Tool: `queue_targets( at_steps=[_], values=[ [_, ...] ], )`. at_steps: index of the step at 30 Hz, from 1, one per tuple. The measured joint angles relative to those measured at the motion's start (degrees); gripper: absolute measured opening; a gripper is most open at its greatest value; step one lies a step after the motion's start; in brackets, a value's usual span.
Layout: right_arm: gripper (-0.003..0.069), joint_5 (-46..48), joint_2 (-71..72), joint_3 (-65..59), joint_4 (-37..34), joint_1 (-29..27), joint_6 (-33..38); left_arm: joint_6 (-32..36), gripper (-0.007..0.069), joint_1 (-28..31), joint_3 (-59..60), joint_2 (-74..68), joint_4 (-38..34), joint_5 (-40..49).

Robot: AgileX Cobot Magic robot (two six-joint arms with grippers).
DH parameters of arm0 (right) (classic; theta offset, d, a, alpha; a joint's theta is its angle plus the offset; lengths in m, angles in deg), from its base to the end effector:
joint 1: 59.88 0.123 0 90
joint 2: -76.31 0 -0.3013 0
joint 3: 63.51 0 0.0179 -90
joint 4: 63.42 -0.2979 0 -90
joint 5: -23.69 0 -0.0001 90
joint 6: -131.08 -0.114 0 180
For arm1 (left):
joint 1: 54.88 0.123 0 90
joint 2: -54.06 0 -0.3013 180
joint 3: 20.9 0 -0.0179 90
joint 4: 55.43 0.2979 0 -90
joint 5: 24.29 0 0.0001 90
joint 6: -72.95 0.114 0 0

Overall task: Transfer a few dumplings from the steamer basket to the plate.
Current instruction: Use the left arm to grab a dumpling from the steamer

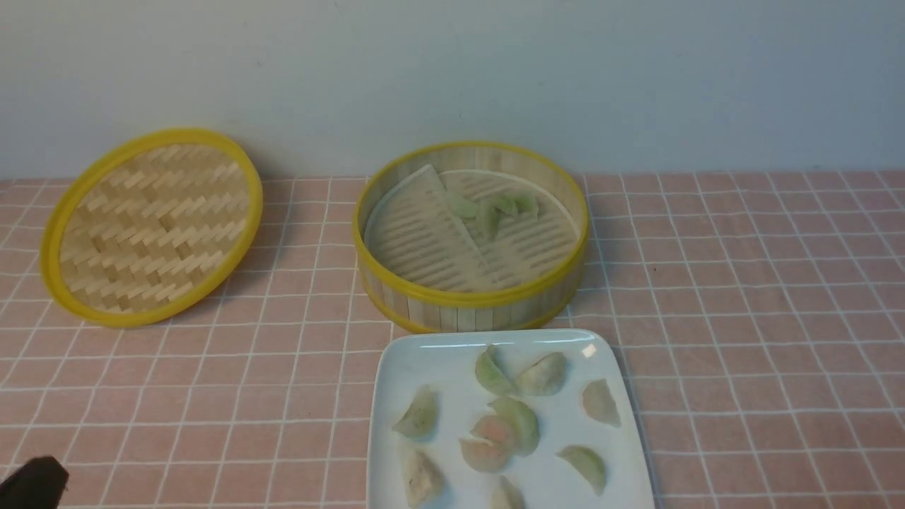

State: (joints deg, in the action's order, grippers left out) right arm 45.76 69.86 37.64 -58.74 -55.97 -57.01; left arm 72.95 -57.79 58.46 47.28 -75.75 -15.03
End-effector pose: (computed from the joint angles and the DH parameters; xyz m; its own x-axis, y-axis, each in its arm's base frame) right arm 0.1048 0.0037 0.1651 -0.2987 0.0451 -0.9533 -0.0195 0.9984 0.0534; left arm 0.1098 -0.0120 0.1868 -0.1155 -0.3373 -0.9343 0.0710 0.9354 -0.3465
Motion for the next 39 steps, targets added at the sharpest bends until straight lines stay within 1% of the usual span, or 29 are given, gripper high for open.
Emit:
queue_targets(
  at_steps=[2,4,5,7,9,10,11,13,14,15,16,17,18,19,20,21,22,23,24,26,29,30,31,32,34,35,36,37,39],
  values=[
    [-0.0015,0.00,0.00,0.00,0.00,0.00,0.00,-0.95,-0.0006,0.00,0.00,0.00,-7.29,-7.63],
    [-0.0015,0.00,0.00,0.00,0.00,0.00,0.00,-0.95,-0.0006,0.00,0.00,0.00,-10.17,-13.05],
    [-0.0015,0.00,0.00,0.00,0.00,0.00,0.00,-1.23,-0.0006,0.00,0.00,0.00,-12.68,-17.87],
    [-0.0015,-0.29,0.00,0.00,-0.27,0.00,0.00,-1.94,-0.0006,0.00,0.00,0.00,-15.03,-25.41],
    [-0.0015,-1.58,0.00,-0.14,-1.18,0.00,-0.37,-2.67,-0.0006,0.00,-0.53,0.00,-16.11,-27.64],
    [-0.0015,-5.29,0.00,-0.48,-5.37,0.00,-2.22,-3.38,-0.0006,0.00,-2.73,0.00,-16.93,-27.47],
    [-0.0015,-7.42,0.00,-0.48,-7.77,0.00,-3.50,-3.48,-0.0006,0.00,-5.01,-0.06,-17.02,-25.80],
    [-0.0015,-13.60,0.00,-0.48,-14.62,0.00,-7.36,-3.08,-0.0006,0.00,-11.24,-2.24,-16.80,-19.34],
    [-0.0015,-14.75,0.00,-0.48,-15.33,0.00,-8.12,-3.08,-0.0006,0.00,-11.93,-2.64,-16.66,-18.49],
    [-0.0015,-16.91,0.00,-0.48,-18.61,0.00,-9.45,-2.45,-0.0006,0.00,-14.91,-4.61,-15.94,-14.94],
    [-0.0015,-20.95,0.00,-0.48,-22.91,0.00,-11.24,-0.86,-0.0006,0.00,-23.02,-10.76,-14.09,-5.45],
    [-0.0015,-20.95,0.00,-0.48,-23.32,0.00,-11.38,-0.69,-0.0006,0.00,-23.02,-11.58,-13.83,-4.31],
    [-0.0015,-23.71,0.00,-0.48,-25.66,0.00,-11.41,1.02,-0.0006,0.00,-30.07,-18.69,-12.51,5.39],
    [-0.0015,-24.09,0.00,-0.48,-26.08,0.00,-11.33,1.66,-0.0006,0.00,-33.57,-21.63,-11.92,10.54],
    [-0.0015,-25.19,0.00,-0.48,-26.78,0.00,-11.19,3.36,-0.0006,0.00,-39.47,-29.75,-11.17,19.23],
    [-0.0015,-25.53,0.00,-0.48,-27.13,0.00,-11.11,4.68,-0.0006,0.00,-43.28,-34.98,-10.89,24.91],
    [-0.0015,-25.68,0.00,-0.48,-27.13,0.00,-11.12,4.97,-0.0006,0.00,-44.01,-34.98,-10.83,24.91],
    [-0.0015,-25.82,0.00,-0.48,-27.47,0.00,-11.12,7.72,-0.0006,0.00,-48.63,-43.36,-10.57,32.21],
    [-0.0015,-25.26,0.00,-0.29,-27.52,0.00,-11.12,8.84,-0.0006,0.00,-51.01,-47.48,-10.41,35.00],
    [-0.0015,-17.71,-1.07,3.95,-27.15,0.59,-10.63,12.74,-0.0006,-0.07,-56.81,-57.43,-9.90,40.21],
    [-0.0015,-5.97,-5.93,12.23,-24.60,1.64,-7.49,15.87,-0.0006,-1.64,-62.90,-69.41,-8.94,42.74],
    [-0.0015,1.61,-10.47,19.41,-22.49,2.17,-5.44,16.86,-0.0006,-2.80,-65.24,-74.23,-8.14,43.17],
    [-0.0015,4.92,-13.53,22.18,-21.36,2.38,-4.61,17.57,-0.0006,-4.24,-67.68,-77.91,-7.52,43.30],
    [-0.0015,11.54,-17.67,27.66,-19.72,2.47,-2.93,18.32,-0.0006,-5.79,-70.29,-81.31,-6.86,43.37],
    [-0.0015,20.82,-26.43,34.63,-17.52,2.47,-0.24,19.26,-0.0006,-8.71,-76.07,-87.07,-5.90,43.61],
    [-0.0015,26.08,-30.61,40.08,-15.72,2.47,1.67,19.72,-0.0006,-10.06,-79.85,-91.41,-5.41,44.27],
    [-0.0015,29.00,-34.46,42.85,-14.86,2.47,2.92,19.79,-0.0006,-10.75,-82.47,-93.31,-5.21,44.52],
    [-0.0015,29.67,-35.18,44.15,-14.70,2.47,3.22,19.89,-0.0006,-10.90,-83.15,-94.55,-5.17,44.64],
    [-0.0015,35.94,-43.25,51.23,-13.50,2.47,6.89,20.06,-0.0006,-11.85,-93.55,-103.47,-4.56,46.16]
  ],
)
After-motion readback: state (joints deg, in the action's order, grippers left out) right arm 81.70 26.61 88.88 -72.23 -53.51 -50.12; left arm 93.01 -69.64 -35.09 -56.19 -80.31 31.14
